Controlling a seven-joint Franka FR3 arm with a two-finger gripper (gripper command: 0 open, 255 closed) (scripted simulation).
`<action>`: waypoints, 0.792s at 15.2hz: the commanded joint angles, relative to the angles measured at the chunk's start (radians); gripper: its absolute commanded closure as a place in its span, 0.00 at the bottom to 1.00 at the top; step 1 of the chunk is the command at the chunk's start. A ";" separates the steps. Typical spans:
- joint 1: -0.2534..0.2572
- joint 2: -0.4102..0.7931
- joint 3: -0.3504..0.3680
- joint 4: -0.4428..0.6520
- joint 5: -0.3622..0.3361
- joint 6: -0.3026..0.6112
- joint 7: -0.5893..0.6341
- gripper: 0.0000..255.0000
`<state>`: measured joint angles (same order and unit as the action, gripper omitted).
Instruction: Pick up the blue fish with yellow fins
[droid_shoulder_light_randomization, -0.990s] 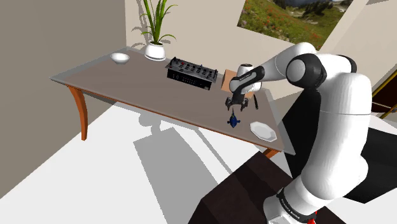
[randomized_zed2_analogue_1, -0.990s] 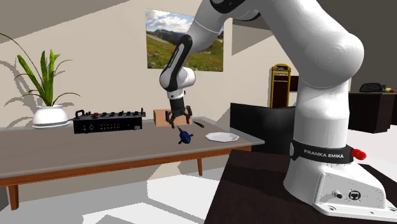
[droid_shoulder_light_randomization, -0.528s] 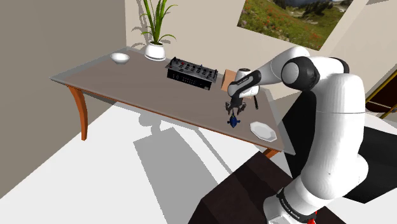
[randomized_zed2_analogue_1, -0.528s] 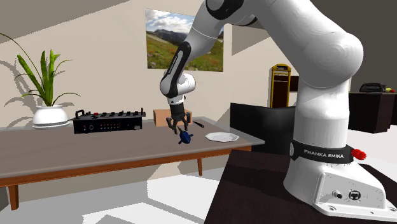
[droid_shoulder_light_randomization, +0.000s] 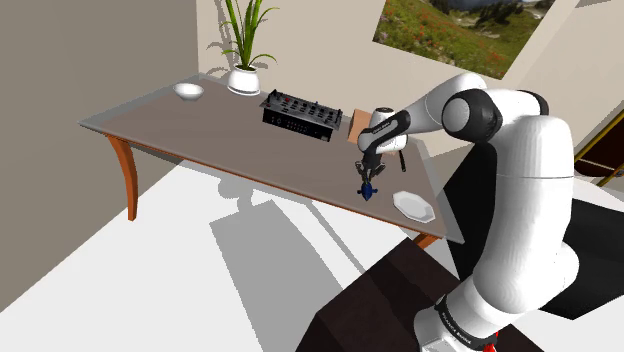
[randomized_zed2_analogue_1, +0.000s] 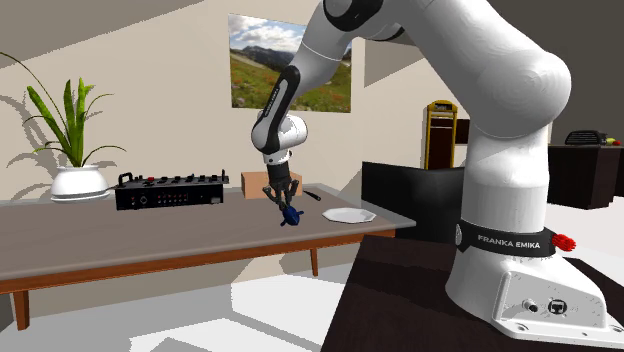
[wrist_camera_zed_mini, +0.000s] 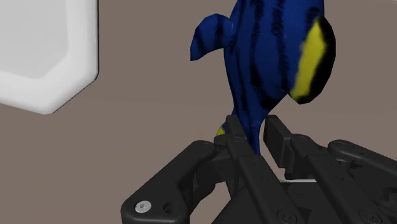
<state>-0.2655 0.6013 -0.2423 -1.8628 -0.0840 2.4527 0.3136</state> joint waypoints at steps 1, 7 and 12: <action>0.001 -0.001 0.000 -0.003 0.000 0.000 0.001 1.00; 0.008 -0.061 -0.007 -0.005 -0.008 -0.056 -0.004 1.00; 0.013 -0.107 -0.012 -0.001 -0.014 -0.105 -0.008 1.00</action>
<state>-0.2542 0.5075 -0.2529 -1.8586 -0.0954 2.3549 0.3063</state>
